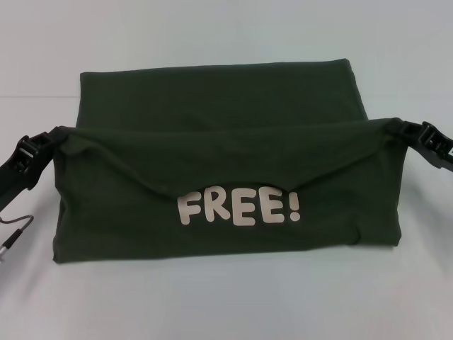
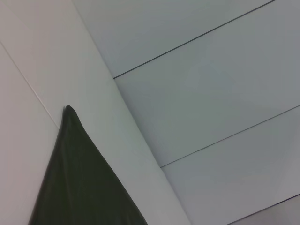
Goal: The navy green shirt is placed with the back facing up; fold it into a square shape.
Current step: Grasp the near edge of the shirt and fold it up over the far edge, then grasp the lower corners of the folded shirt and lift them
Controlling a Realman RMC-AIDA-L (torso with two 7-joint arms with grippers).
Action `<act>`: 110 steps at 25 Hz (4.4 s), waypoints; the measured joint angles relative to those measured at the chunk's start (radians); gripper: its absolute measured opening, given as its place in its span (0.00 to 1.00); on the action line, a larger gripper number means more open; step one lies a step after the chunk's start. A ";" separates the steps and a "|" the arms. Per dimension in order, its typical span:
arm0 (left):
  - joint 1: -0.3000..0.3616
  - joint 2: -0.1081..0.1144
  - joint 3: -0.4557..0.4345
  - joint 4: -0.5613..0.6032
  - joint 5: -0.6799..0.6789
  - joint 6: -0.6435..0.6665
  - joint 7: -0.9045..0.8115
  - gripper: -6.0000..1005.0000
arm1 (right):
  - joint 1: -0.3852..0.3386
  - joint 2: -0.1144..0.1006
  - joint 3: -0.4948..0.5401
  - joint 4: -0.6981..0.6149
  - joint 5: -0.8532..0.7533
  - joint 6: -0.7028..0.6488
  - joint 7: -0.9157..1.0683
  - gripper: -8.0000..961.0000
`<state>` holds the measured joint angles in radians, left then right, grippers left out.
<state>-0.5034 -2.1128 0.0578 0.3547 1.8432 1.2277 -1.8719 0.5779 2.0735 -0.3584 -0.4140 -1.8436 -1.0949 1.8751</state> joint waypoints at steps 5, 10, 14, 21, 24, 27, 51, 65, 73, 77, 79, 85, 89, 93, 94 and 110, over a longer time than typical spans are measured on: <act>-0.011 -0.007 0.000 -0.005 -0.012 -0.025 0.030 0.05 | 0.013 0.003 0.002 0.000 0.000 0.020 -0.010 0.08; -0.031 -0.004 -0.001 -0.003 -0.019 -0.027 0.040 0.05 | 0.024 0.001 0.003 -0.007 0.008 0.021 -0.011 0.08; -0.043 -0.005 -0.001 -0.001 -0.024 -0.035 0.051 0.05 | 0.034 0.002 -0.001 -0.008 0.010 0.031 -0.015 0.08; -0.050 -0.012 0.000 -0.007 -0.032 -0.077 0.078 0.05 | 0.040 0.011 -0.002 0.001 0.010 0.062 -0.043 0.09; -0.049 -0.018 0.000 -0.009 -0.032 -0.089 0.086 0.05 | 0.040 0.011 -0.002 0.003 0.008 0.074 -0.044 0.09; -0.049 -0.026 0.000 -0.009 -0.032 -0.105 0.099 0.05 | 0.042 0.012 -0.003 0.007 0.005 0.088 -0.044 0.09; -0.044 -0.053 -0.001 -0.086 -0.172 -0.238 0.279 0.36 | 0.051 0.009 -0.058 0.028 0.011 0.156 -0.041 0.44; 0.096 0.113 0.371 -0.013 -0.127 0.130 -0.043 0.83 | -0.064 -0.058 -0.106 0.015 -0.019 -0.272 -0.144 0.89; 0.106 0.202 0.424 0.260 0.167 0.319 -0.330 0.89 | -0.055 -0.067 -0.234 -0.009 -0.158 -0.429 -0.315 0.89; 0.078 0.229 0.421 0.291 0.284 0.355 -0.372 0.89 | -0.057 -0.056 -0.278 -0.013 -0.175 -0.461 -0.383 0.89; 0.059 0.228 0.423 0.286 0.341 0.337 -0.380 0.89 | -0.059 -0.053 -0.289 -0.013 -0.178 -0.464 -0.394 0.89; 0.027 0.198 0.436 0.249 0.412 0.228 -0.371 0.89 | -0.063 -0.049 -0.300 -0.012 -0.179 -0.459 -0.398 0.89; 0.024 0.183 0.439 0.243 0.414 0.170 -0.360 0.89 | -0.064 -0.048 -0.300 -0.013 -0.180 -0.452 -0.394 0.89; 0.024 0.181 0.440 0.232 0.416 0.142 -0.353 0.89 | -0.064 -0.048 -0.301 -0.013 -0.180 -0.448 -0.390 0.89; 0.023 0.179 0.440 0.229 0.418 0.139 -0.352 0.89 | -0.064 -0.049 -0.301 -0.013 -0.180 -0.448 -0.389 0.89; 0.015 0.161 0.448 0.202 0.428 0.125 -0.326 0.89 | -0.062 -0.043 -0.303 -0.007 -0.180 -0.445 -0.386 0.89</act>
<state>-0.4882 -1.9516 0.5059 0.5563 2.2715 1.3528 -2.1983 0.5158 2.0308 -0.6612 -0.4205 -2.0233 -1.5395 1.4894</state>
